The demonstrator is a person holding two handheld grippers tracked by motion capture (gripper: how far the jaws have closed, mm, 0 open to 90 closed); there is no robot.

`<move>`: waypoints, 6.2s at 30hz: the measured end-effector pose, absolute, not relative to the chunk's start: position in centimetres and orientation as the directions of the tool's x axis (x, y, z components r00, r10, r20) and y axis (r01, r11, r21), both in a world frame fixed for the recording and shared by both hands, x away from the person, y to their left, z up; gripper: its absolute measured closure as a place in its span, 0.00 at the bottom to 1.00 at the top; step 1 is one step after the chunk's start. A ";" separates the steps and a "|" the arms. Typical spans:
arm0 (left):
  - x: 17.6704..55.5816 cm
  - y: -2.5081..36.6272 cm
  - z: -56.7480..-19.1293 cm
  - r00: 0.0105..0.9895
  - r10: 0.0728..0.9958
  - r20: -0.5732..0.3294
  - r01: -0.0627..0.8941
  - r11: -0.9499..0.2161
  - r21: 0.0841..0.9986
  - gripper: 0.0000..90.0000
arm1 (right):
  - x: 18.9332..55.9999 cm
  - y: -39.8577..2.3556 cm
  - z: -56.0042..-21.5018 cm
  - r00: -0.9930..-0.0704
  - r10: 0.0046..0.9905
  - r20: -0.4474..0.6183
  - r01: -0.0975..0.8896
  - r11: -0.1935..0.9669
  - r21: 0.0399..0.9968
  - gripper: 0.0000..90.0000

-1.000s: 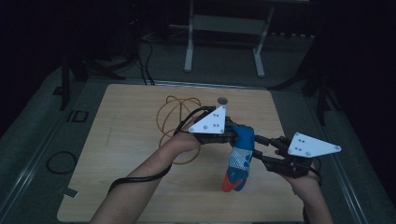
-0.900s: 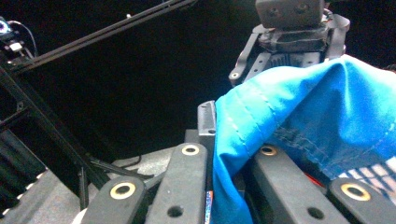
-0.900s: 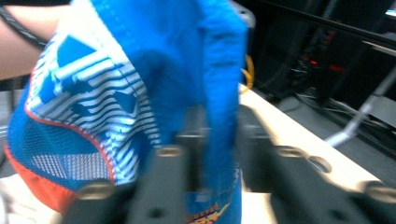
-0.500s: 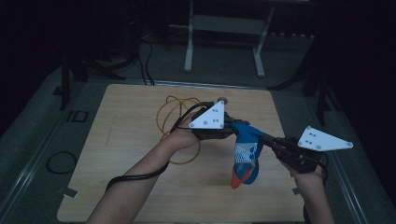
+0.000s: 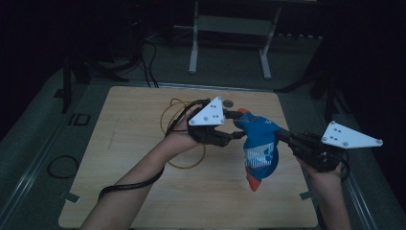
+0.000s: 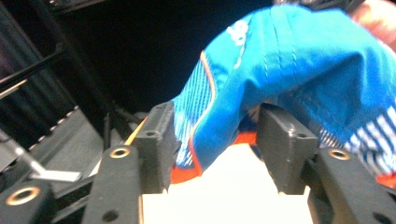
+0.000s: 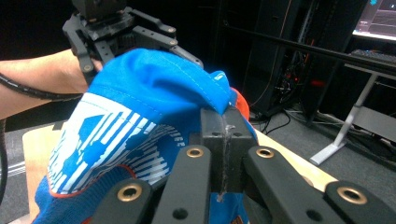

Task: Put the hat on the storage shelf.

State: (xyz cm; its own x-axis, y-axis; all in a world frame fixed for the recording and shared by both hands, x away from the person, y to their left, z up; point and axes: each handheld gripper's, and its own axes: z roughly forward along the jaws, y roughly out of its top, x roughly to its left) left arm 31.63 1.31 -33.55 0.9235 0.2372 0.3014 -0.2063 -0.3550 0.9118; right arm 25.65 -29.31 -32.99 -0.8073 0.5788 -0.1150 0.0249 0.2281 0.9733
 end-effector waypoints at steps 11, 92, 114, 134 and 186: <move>29.9 5.9 -33.4 0.892 0.325 0.314 -0.180 -0.381 0.907 0.43 | 26.0 -29.0 -31.4 -0.814 0.569 -0.114 0.001 0.198 0.980 1.00; 24.4 26.1 -56.3 0.590 0.806 -0.039 0.238 -0.128 0.963 0.02 | 39.4 -8.0 -34.6 -0.878 0.478 0.018 0.206 0.345 0.916 1.00; 24.4 26.1 -56.5 0.598 0.800 -0.044 0.243 -0.128 0.962 0.02 | 39.7 -11.4 -37.1 -0.860 0.505 0.077 0.261 0.304 0.916 0.94; 24.5 25.9 -56.8 0.609 0.791 -0.051 0.251 -0.131 0.959 0.02 | 39.9 -14.6 -40.1 -0.836 0.522 0.168 0.332 0.238 0.913 0.68; 24.5 25.5 -56.9 0.626 0.779 -0.048 0.246 -0.138 0.959 0.02 | 34.3 -20.2 -53.6 -0.877 0.462 0.129 0.324 0.371 0.870 0.16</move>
